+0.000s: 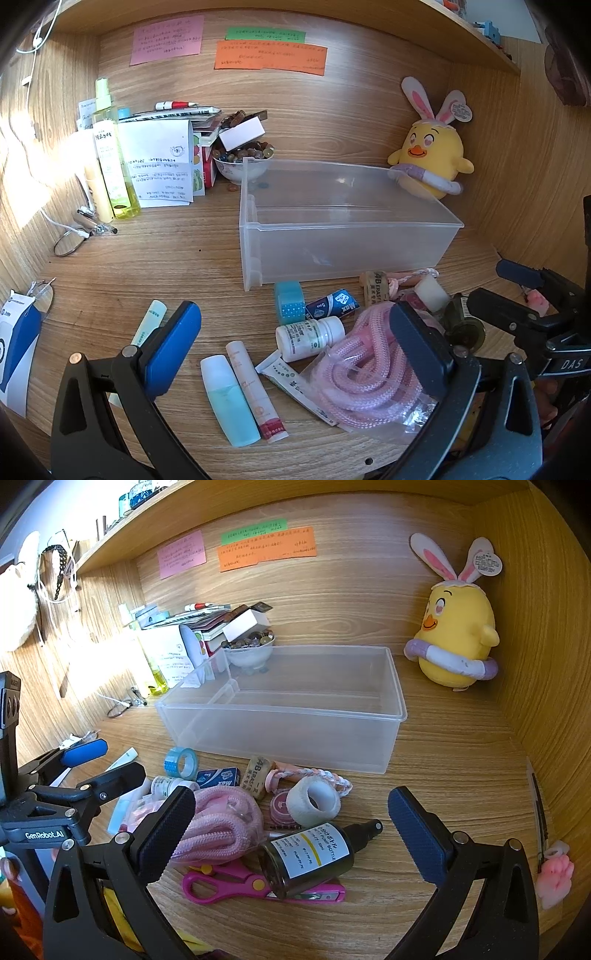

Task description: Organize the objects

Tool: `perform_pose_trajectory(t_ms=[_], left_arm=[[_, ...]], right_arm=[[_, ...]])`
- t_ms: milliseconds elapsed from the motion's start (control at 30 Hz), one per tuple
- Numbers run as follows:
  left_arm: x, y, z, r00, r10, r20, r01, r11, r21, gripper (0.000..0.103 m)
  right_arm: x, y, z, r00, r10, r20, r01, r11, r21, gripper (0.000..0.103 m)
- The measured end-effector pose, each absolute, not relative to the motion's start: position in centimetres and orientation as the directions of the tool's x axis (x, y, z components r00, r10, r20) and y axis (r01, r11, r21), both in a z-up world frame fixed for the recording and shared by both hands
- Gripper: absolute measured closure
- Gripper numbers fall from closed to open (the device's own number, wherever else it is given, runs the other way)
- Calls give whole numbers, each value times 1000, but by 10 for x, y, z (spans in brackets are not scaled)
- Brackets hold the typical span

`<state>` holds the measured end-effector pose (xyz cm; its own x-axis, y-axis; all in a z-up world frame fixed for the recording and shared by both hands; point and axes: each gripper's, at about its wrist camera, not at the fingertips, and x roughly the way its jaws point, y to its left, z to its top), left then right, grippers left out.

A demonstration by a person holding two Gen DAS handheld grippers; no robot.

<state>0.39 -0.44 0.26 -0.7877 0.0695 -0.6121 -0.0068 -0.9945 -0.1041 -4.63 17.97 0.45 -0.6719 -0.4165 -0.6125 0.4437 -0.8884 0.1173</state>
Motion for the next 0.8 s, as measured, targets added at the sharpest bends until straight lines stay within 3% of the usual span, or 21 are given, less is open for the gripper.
perform_pose_trajectory(t_ms=[367,500,800], left_arm=[[5,-5,4,-794,89,-602,-20,-992,-121,0],[6,-6,11,-797,77,-599,-30,-996,-88,14],[3,-59,16,-766,-25,-642,84,-995,-61,21]], right_arm=[[-48,183,-2,-657,-424,-624,442,-887,137,0],[-48,184,-3,-660,-421,-622,437,-889,137,0],[-50,196,5,-695,-400,-597,383,-909,164,1]])
